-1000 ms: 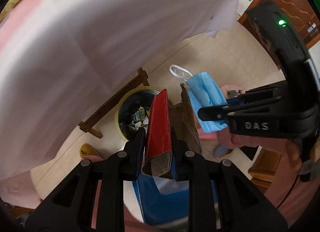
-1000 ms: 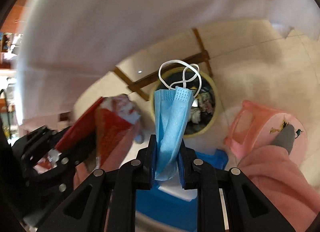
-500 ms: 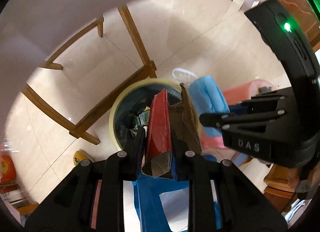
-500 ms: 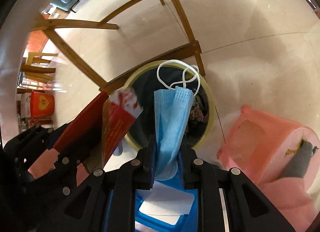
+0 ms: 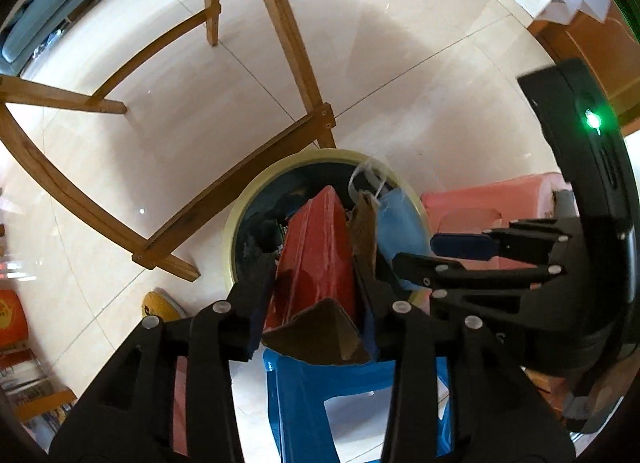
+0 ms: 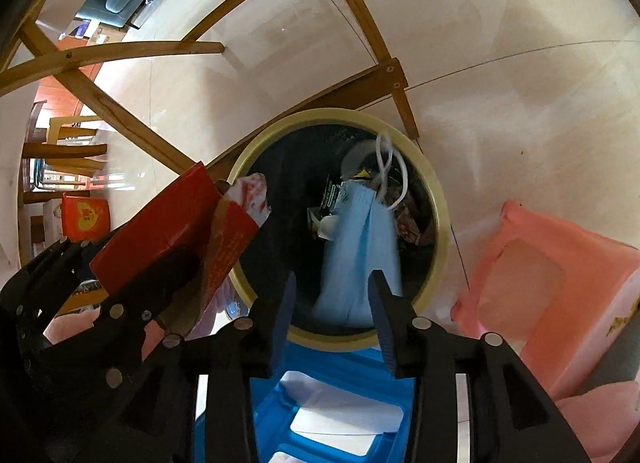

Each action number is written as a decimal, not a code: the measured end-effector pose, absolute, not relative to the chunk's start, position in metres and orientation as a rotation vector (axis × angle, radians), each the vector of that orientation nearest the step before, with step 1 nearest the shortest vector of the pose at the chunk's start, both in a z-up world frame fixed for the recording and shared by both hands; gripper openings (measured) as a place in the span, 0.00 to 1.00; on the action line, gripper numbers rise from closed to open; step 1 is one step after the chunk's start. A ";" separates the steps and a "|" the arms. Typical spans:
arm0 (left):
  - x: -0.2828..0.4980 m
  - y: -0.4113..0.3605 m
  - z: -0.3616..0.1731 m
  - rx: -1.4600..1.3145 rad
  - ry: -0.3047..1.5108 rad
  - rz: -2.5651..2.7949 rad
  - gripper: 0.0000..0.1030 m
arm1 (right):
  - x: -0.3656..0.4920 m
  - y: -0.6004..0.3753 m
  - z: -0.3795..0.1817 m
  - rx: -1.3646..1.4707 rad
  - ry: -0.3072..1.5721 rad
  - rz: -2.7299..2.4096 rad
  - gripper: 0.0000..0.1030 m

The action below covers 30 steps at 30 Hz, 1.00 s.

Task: Collect trash
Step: 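Open both tools over the black bin to drop the box and mask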

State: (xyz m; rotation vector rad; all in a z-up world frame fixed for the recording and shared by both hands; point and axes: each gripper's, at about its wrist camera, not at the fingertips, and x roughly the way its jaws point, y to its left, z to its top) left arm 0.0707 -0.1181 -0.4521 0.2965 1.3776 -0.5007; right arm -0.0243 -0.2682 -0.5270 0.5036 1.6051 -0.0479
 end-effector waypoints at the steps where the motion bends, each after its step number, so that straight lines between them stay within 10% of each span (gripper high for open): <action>1: 0.073 -0.117 -0.453 0.289 1.380 -0.495 0.34 | -0.024 -0.270 -0.529 0.512 1.604 -0.055 0.50; 9: 0.084 -0.107 -0.471 0.253 1.429 -0.456 0.66 | -0.025 -0.285 -0.532 0.535 1.582 -0.100 0.57; 30: 0.067 -0.104 -0.465 0.260 1.490 -0.477 0.67 | -0.035 -0.281 -0.513 0.361 1.625 -0.126 0.57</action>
